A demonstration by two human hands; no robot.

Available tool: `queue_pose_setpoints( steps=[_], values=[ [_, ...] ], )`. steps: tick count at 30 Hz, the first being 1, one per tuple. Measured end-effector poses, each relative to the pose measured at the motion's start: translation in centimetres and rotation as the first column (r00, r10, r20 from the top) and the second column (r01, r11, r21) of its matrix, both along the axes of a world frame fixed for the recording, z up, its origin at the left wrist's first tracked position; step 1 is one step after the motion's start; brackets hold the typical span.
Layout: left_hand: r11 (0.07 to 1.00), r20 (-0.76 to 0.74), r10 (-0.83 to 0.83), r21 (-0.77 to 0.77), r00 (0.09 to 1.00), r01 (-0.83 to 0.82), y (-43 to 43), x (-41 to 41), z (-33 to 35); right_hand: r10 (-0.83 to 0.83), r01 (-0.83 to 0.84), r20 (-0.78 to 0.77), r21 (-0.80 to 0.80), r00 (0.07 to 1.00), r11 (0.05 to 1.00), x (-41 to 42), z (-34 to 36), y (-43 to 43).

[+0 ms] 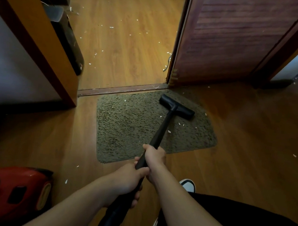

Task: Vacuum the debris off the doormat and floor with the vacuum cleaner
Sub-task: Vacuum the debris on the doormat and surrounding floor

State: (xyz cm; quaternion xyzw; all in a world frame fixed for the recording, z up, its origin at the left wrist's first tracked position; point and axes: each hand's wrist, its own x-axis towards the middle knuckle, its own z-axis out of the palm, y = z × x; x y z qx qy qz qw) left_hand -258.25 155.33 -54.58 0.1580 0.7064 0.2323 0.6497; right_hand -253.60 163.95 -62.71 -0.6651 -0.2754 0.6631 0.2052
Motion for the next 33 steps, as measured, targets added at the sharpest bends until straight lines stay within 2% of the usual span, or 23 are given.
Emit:
queue_pose_setpoints(
  steps=[9, 20, 33],
  values=[
    [0.999, 0.042, 0.013, -0.040, 0.999, -0.011, 2.9, -1.2, -0.7, -0.012, 0.012, -0.019, -0.007, 1.000, 1.000, -0.9, -1.4, 3.5],
    [0.998, 0.077, -0.056, -0.009, 0.995, 0.057, 2.0, 0.8, -0.9, -0.024, 0.024, 0.007, -0.012, 1.000, 1.000, 2.3, -2.2, 2.2],
    [1.000, 0.041, 0.026, -0.018, 0.999, -0.026, -2.2, -1.4, 0.0, 0.045, -0.045, -0.016, -0.005, 0.999, 0.999, -1.3, -1.3, -2.0]
  ],
)
